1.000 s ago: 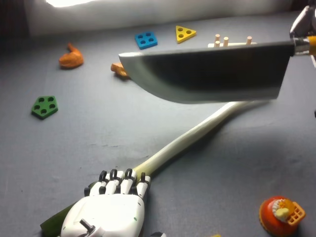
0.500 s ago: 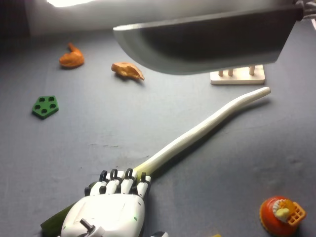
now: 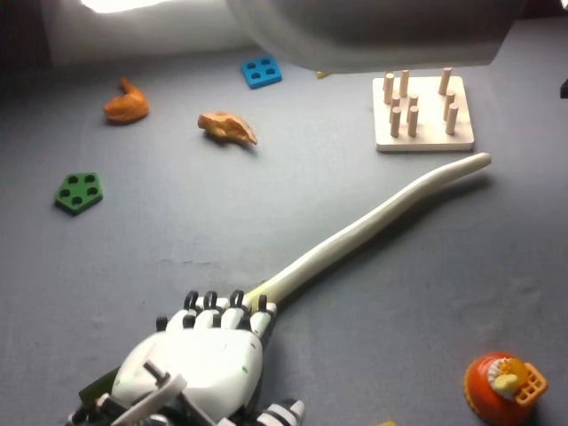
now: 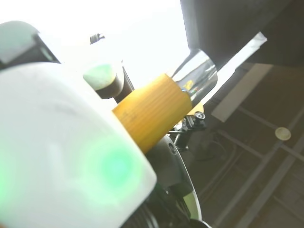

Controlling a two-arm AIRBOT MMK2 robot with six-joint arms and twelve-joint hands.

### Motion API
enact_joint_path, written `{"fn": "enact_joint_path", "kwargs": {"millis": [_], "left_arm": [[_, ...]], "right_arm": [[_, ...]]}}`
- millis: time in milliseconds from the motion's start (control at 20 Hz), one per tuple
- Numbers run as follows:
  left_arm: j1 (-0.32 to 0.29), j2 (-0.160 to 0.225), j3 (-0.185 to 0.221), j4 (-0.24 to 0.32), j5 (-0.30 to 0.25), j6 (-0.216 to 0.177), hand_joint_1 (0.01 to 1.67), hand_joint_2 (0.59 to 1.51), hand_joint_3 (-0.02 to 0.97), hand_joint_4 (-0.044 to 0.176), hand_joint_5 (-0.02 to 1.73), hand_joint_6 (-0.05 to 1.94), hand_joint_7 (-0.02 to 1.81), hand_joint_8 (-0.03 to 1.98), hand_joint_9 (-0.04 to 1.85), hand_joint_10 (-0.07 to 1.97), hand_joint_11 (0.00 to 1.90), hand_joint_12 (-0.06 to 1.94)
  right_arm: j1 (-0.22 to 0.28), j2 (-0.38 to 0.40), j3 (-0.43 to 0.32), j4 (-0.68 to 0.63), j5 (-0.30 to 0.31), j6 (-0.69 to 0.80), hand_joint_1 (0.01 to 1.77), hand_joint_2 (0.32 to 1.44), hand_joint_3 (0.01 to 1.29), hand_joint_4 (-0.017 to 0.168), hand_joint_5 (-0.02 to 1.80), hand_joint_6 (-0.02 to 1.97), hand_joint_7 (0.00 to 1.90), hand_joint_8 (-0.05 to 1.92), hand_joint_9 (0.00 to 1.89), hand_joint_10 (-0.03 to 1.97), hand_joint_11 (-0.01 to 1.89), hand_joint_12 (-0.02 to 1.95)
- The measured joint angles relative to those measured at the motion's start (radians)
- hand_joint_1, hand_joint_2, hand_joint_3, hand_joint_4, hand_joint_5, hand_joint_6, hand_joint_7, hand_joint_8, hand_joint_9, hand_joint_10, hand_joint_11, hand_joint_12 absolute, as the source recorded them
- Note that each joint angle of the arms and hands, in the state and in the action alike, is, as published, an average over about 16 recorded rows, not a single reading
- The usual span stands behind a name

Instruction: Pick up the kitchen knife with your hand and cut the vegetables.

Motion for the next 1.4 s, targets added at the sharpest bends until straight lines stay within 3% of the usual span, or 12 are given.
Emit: {"fn": "enact_joint_path", "kwargs": {"millis": [250,550,950,1400], "left_arm": [[-0.051,0.053,0.008,-0.004,-0.066,0.043,0.34,1.400,0.005,0.004,0.05,0.00,0.03,0.00,0.03,0.01,0.02,0.00],[-0.114,0.122,0.020,0.029,-0.155,0.083,0.32,1.406,0.003,0.004,0.05,0.00,0.04,0.00,0.04,0.01,0.02,0.01],[-0.172,0.191,0.031,0.085,-0.251,0.090,0.32,1.402,0.002,0.003,0.05,0.00,0.03,0.00,0.03,0.01,0.02,0.01],[-0.200,0.221,0.035,0.091,-0.295,0.091,0.32,1.400,0.000,0.003,0.04,0.00,0.02,0.00,0.02,0.01,0.02,0.01]], "right_arm": [[0.009,-0.052,0.083,-0.015,-0.021,0.030,1.58,0.68,0.90,0.166,1.37,1.91,1.59,1.89,1.65,1.90,1.71,1.90],[-0.004,-0.105,0.160,-0.033,-0.048,0.060,1.58,0.68,0.88,0.166,1.36,1.92,1.58,1.89,1.65,1.91,1.71,1.90],[-0.025,-0.143,0.210,-0.040,-0.087,0.078,1.58,0.68,0.87,0.166,1.34,1.92,1.57,1.89,1.64,1.91,1.71,1.90],[-0.038,-0.182,0.261,-0.040,-0.103,0.086,1.57,0.68,0.88,0.166,1.34,1.91,1.57,1.89,1.64,1.91,1.71,1.91]]}}
